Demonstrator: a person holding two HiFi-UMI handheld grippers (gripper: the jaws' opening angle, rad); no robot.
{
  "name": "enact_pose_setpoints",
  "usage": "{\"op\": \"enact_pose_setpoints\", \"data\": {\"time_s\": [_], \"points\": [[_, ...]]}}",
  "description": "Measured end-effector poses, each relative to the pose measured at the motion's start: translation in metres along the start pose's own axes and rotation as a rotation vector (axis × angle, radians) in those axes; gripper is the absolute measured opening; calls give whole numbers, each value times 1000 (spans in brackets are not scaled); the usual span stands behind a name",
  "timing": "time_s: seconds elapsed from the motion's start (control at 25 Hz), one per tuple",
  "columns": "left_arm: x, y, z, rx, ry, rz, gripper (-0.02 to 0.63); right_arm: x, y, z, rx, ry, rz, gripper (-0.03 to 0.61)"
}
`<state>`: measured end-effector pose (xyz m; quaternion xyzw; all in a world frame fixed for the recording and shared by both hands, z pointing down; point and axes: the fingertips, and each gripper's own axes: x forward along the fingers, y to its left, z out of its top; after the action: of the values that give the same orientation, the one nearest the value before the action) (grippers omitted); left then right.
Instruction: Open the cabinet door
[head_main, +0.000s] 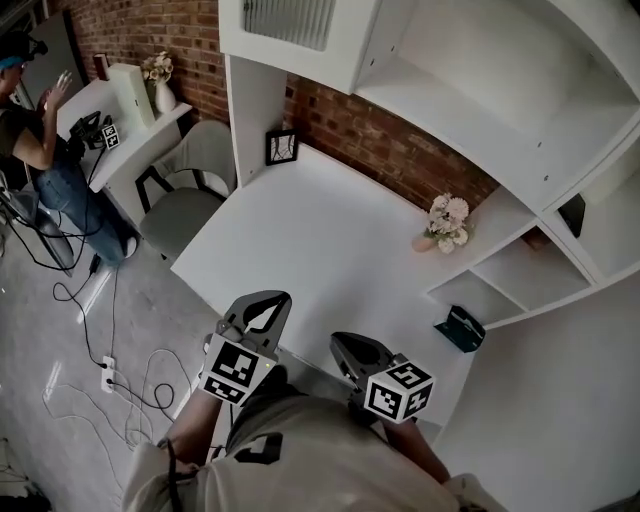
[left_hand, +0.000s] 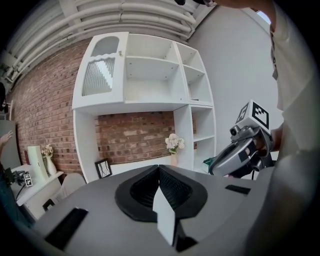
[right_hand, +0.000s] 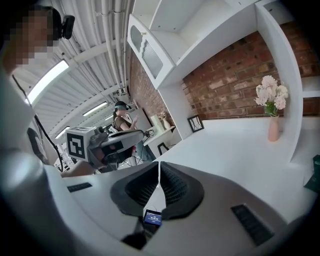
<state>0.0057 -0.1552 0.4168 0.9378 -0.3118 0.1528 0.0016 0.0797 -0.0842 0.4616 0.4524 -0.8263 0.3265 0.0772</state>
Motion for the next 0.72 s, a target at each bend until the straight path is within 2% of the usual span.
{"op": "enact_pose_setpoints", "data": {"time_s": [0.28,0.44,0.72], "points": [[15,43,6,1,-36,-13,17,31,5,4,0,20,-39,31],[32,55,23,33,-61,-12,17,34,-2,8,28,7,-50,32],[55,65,56,78,-88,51,17,31,-19,22,-5,3,-3,32]]}}
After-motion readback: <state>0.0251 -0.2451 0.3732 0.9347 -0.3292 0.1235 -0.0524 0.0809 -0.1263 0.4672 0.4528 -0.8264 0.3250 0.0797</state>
